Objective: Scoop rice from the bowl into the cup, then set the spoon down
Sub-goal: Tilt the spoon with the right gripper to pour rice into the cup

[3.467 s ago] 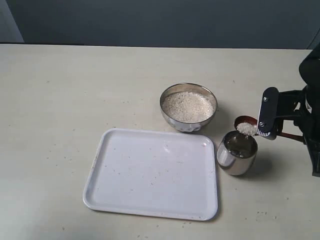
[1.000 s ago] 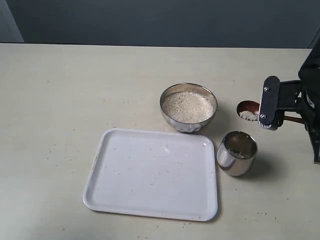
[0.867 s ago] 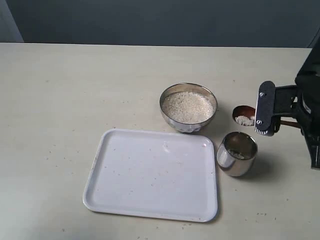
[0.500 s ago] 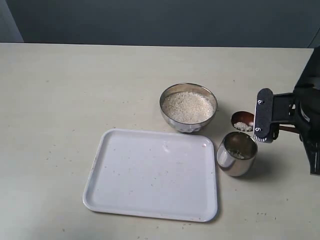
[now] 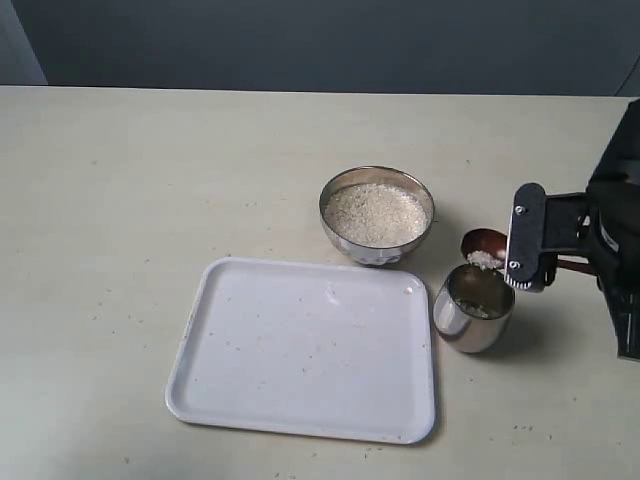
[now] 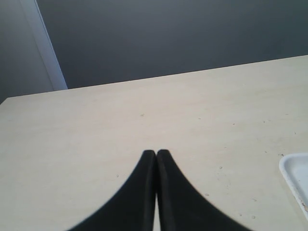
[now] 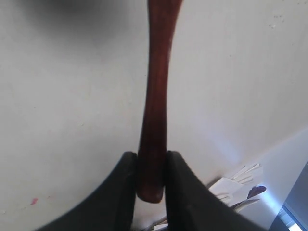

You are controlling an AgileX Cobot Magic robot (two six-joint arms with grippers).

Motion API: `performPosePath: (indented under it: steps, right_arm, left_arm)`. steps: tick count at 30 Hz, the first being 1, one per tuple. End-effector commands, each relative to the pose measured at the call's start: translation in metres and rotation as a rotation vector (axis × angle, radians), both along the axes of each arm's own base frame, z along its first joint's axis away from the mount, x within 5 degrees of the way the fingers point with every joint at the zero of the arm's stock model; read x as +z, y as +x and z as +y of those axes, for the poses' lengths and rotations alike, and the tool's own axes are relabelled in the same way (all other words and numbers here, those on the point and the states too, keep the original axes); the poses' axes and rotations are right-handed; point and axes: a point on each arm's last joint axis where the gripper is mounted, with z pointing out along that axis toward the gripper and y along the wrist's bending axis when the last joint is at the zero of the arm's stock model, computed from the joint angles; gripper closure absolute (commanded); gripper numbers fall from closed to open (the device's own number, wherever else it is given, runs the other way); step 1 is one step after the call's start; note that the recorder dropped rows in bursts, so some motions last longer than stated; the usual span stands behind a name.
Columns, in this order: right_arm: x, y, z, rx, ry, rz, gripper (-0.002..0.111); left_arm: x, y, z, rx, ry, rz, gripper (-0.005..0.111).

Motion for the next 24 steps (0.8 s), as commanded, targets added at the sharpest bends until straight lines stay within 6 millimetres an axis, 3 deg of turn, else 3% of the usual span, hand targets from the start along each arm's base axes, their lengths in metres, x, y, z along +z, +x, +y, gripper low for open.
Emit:
performPosePath:
  steps: [1, 7, 24]
  right_arm:
    - [-0.003, -0.005, -0.002, 0.046, -0.008, -0.020, 0.108]
    - [0.000, -0.006, -0.004, 0.047, -0.030, -0.135, 0.108]
    - [-0.007, -0.013, -0.008, 0.072, -0.011, -0.137, 0.108]
  left_arm:
    - [0.002, 0.000, 0.000, -0.003, -0.007, -0.009, 0.106]
    - [0.002, 0.000, 0.000, -0.003, -0.007, -0.009, 0.106]
    - [0.002, 0.000, 0.000, -0.003, -0.007, -0.009, 0.106]
